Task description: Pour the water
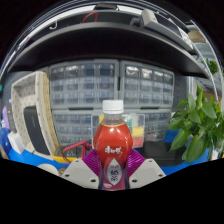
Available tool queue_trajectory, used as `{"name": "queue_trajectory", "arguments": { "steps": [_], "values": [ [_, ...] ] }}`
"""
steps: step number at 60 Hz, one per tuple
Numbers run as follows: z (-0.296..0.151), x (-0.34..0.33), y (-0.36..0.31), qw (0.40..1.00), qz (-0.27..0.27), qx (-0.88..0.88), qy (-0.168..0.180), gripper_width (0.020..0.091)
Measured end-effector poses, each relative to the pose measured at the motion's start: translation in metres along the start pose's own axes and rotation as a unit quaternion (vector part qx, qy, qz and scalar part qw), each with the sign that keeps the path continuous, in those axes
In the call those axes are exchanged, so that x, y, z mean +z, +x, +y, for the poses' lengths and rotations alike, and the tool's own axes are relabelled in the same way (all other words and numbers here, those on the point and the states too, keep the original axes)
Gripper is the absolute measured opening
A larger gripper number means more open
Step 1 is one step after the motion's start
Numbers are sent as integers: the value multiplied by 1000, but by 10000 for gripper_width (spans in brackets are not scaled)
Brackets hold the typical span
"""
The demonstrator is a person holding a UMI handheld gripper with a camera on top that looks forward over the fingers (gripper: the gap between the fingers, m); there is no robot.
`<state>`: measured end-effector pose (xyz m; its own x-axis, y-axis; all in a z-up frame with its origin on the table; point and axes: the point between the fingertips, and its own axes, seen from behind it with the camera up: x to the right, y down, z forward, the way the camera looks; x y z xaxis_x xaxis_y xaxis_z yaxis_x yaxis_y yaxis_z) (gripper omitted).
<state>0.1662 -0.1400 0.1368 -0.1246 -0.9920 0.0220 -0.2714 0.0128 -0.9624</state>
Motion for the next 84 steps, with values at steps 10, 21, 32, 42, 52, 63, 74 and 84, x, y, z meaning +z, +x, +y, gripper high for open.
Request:
{"name": "queue_trajectory", "arguments": {
  "steps": [10,21,32,42,52,63,74,84],
  "values": [
    [34,8,12,1000,-1,27,10,310],
    [33,7,11,1000,-9,17,22,334],
    [34,4,10,1000,-9,19,21,433],
    [55,-4,11,999,6,19,-26,847],
    [65,-57,-6,999,13,18,-36,855],
    [56,-136,-47,998,16,26,-56,855],
    [15,-200,-107,998,-6,38,-46,852],
    [-13,-239,-149,998,-27,20,-47,857]
  ]
}}
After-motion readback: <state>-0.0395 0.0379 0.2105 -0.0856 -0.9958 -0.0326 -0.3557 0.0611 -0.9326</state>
